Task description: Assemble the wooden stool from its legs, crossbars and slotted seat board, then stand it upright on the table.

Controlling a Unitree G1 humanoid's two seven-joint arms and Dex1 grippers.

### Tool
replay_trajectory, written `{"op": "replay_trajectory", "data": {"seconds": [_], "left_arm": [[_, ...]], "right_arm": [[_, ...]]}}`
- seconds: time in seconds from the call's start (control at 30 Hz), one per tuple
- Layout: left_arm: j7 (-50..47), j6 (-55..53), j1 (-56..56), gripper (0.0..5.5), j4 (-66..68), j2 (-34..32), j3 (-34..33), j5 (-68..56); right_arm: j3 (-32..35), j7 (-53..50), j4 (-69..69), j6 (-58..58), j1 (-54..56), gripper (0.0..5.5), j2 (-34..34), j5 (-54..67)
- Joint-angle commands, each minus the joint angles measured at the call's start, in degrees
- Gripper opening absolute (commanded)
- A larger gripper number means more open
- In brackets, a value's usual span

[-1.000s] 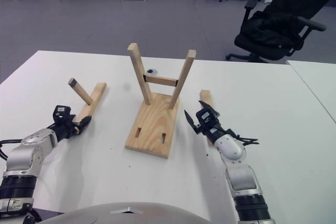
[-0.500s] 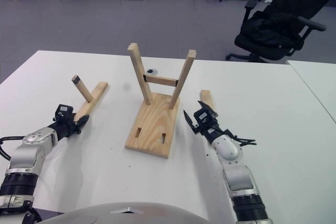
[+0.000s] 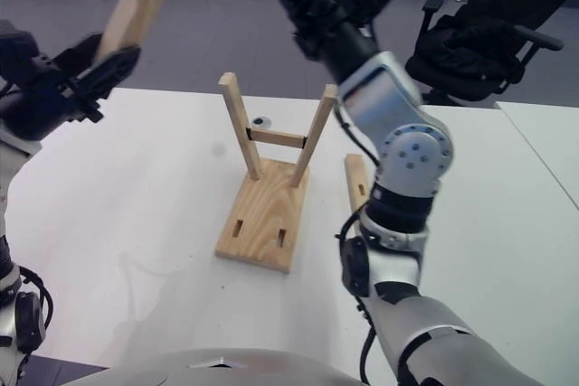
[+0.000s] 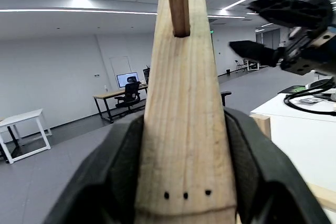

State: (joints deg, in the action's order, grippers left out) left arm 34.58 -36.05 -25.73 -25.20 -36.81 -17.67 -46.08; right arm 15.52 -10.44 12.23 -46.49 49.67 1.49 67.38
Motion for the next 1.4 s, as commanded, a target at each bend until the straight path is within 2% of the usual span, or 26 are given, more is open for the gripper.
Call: {"op": "replay_trajectory", "data": {"seconds": [0.03,0.13,0.23,0.37,0.47,0.67,1.03,1.4], "left_arm": [[0.17,-1.22,-0.19,2.03,-4.10,0.45,7.44,1.72],[1.06,-0.77,0.82,2.03,-4.96,-0.32,9.61,3.37],[0.65,0.11,0.64,2.03,-4.02,0.15,9.31,4.39],[-0.17,0.21,-0.40,2.03,-3.21,0.60,7.80,4.36],[-0.14,0.52,-0.05,2.03,-2.37,0.04,7.55,5.36],[0.85,2.00,1.01,2.03,-0.92,-0.14,9.24,9.01],[4.90,2.61,1.71,2.02,-2.96,-1.90,13.59,12.71],[3.85,2.20,1.15,2.02,-0.95,-0.67,13.49,14.29]], "right_arm": [[0.30,-7.62,-2.40,0.53,1.83,4.06,-6.24,7.20],[1.45,-11.52,-0.95,1.17,0.54,4.06,-6.51,12.05],[1.85,-13.68,1.35,0.83,-2.21,3.54,-3.96,13.98],[0.76,-12.03,5.54,0.43,-7.97,3.50,1.59,10.77],[1.66,-10.30,8.52,1.57,-10.35,3.50,3.70,13.19],[0.23,-8.64,12.21,4.23,-11.41,3.50,3.91,20.37],[-5.94,-8.22,7.65,6.86,-9.35,3.50,3.44,18.10],[-7.40,-5.38,9.97,7.27,-11.65,3.50,5.17,18.63]]}}
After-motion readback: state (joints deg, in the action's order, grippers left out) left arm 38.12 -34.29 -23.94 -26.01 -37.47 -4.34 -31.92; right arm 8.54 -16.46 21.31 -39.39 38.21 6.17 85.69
